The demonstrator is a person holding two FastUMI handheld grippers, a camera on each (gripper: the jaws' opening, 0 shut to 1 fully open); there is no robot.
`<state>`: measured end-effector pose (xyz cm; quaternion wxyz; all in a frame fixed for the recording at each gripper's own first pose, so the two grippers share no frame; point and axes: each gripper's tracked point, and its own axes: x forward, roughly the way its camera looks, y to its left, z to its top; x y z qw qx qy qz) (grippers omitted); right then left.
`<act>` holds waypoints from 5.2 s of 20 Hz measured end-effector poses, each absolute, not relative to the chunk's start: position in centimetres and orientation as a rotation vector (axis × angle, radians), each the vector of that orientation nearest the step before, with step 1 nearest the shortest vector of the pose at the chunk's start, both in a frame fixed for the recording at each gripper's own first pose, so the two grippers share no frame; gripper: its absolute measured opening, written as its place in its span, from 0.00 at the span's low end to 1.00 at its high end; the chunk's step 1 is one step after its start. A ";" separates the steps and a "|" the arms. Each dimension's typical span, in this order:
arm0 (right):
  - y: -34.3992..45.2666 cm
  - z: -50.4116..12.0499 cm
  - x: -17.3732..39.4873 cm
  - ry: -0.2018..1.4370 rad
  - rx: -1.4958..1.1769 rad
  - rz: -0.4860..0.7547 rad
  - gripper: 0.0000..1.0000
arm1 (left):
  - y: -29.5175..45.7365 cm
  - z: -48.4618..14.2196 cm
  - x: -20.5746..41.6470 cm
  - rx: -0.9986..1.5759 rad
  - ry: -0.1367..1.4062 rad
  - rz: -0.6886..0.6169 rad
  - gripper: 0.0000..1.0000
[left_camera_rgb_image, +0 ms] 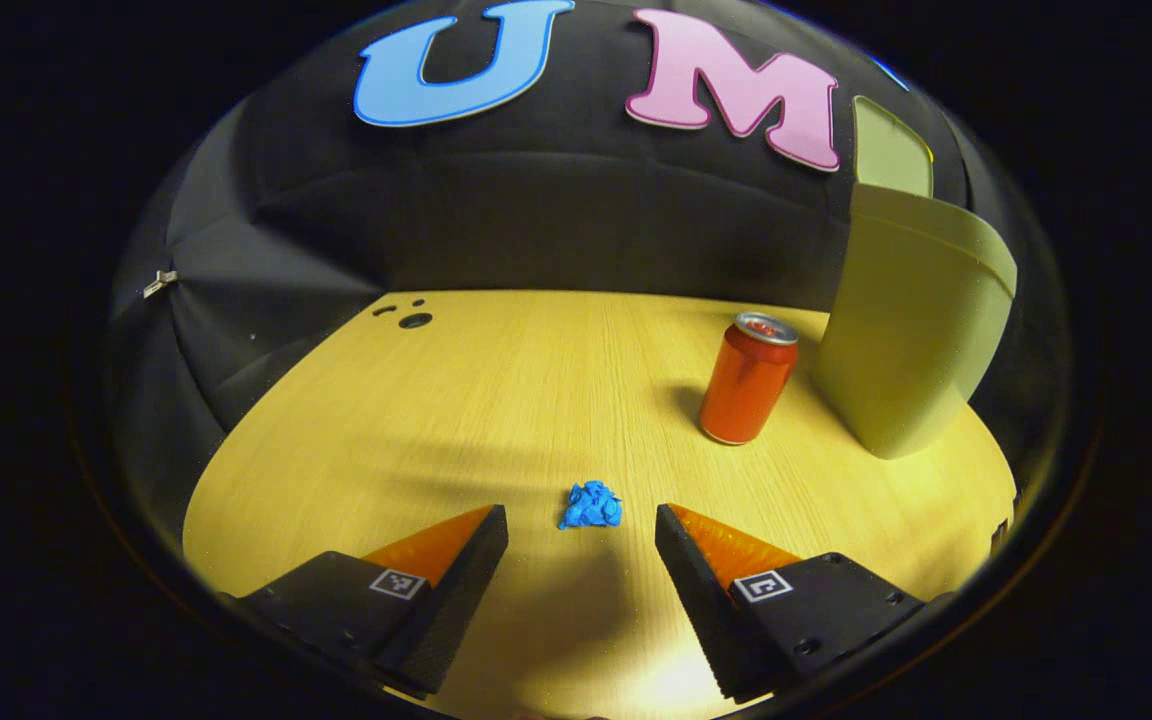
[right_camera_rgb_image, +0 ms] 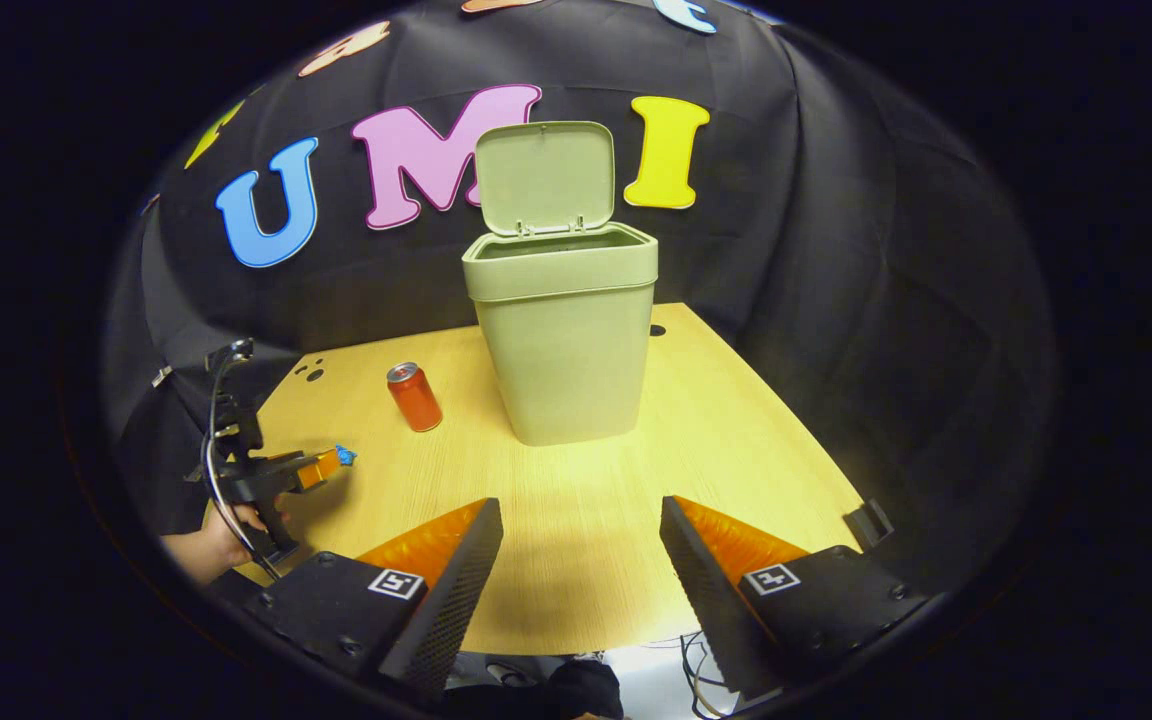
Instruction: Press the lid of the desktop garbage bin to open it, pick up the crumpled paper on the desktop and throw it into the bin, then pick up the pop can on the desktop and drop it into the bin, and finally close the garbage bin lid.
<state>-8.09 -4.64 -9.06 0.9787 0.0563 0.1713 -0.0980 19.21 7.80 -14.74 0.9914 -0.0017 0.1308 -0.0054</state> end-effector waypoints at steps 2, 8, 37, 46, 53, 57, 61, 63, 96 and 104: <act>-4.3 -9.3 -8.2 0.355 0.123 -0.196 0.99 | 7.6 -15.3 20.7 0.015 0.281 -0.005 0.96; -4.9 -11.0 -8.5 0.396 0.119 -0.200 1.00 | 6.4 -17.0 23.2 0.064 0.325 -0.019 0.96; 0.9 -14.3 -2.4 0.468 0.154 0.044 0.99 | 2.7 -4.0 17.6 0.073 0.195 -0.085 0.24; -1.8 -12.6 0.0 0.439 0.218 0.049 0.99 | -8.0 8.7 15.1 0.114 0.005 -0.283 0.28; -4.3 -11.9 1.0 0.413 0.216 0.057 0.99 | -19.1 14.0 15.2 0.130 -0.078 -0.465 0.24; -4.7 -12.2 1.5 0.434 0.195 0.089 0.99 | -23.9 14.9 16.1 0.138 -0.084 -0.530 0.24; -5.2 -12.2 2.5 0.431 0.197 0.109 0.99 | -26.9 14.6 17.2 0.164 -0.071 -0.563 0.28; -5.1 -12.4 3.0 0.444 0.210 0.119 0.99 | -27.4 14.4 18.0 0.158 -0.066 -0.560 0.29; 7.6 -15.7 8.6 0.501 -0.084 0.410 0.99 | 5.0 -2.6 6.7 -0.105 0.066 0.089 0.96; 12.3 -15.1 14.1 0.490 -0.100 0.435 0.99 | 9.4 -6.4 3.3 -0.143 0.135 0.199 0.96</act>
